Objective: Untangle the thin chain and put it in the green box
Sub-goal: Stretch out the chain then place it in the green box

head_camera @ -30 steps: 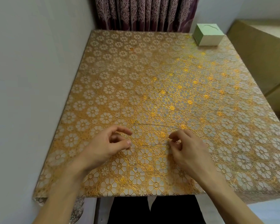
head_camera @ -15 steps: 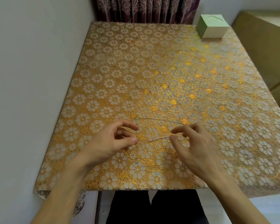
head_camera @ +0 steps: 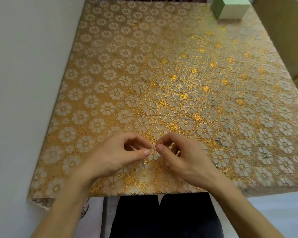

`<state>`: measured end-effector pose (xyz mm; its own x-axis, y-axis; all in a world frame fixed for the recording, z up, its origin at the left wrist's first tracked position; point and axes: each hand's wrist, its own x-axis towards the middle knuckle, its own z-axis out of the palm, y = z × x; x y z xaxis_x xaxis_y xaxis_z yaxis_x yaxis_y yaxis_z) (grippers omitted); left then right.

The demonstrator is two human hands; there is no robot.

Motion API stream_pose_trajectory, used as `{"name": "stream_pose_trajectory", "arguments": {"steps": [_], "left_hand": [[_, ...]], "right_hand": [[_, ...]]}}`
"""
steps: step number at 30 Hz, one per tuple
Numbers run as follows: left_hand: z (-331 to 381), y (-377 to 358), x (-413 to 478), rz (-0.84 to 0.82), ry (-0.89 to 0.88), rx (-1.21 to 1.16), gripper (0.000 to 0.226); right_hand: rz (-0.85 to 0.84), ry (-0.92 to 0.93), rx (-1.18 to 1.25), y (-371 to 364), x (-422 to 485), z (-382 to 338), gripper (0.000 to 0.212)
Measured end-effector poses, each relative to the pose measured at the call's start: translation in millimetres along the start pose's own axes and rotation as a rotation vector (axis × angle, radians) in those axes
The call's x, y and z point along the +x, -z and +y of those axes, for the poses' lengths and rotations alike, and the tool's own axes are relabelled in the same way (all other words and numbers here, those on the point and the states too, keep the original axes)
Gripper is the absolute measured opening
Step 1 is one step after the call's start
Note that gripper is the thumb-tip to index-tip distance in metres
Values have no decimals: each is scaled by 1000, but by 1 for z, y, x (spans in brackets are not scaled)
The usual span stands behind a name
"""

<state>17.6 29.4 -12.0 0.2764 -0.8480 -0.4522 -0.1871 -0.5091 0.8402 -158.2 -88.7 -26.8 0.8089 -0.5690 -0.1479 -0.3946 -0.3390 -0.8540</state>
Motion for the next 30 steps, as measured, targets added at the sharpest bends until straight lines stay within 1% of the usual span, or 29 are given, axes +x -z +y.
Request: {"name": "stream_pose_trajectory", "arguments": {"steps": [4, 10, 14, 21, 24, 30], "left_hand": [[-2, -10, -1, 60, -32, 4, 4], [-4, -15, -3, 74, -69, -162, 5], [-6, -19, -2, 125, -82, -215, 6], [-7, -25, -1, 170, -154, -185, 9], [-8, -26, 0, 174, -168, -193, 7], [-9, -27, 0, 185, -168, -161, 10]], "right_hand": [[32, -20, 70, 1, -1, 2, 11], [82, 19, 130, 1, -1, 4, 9], [108, 44, 131, 1, -1, 7, 9], [165, 118, 83, 0, -3, 11, 5], [193, 129, 95, 0, -4, 11, 1], [201, 141, 54, 0, -3, 13, 3]]}}
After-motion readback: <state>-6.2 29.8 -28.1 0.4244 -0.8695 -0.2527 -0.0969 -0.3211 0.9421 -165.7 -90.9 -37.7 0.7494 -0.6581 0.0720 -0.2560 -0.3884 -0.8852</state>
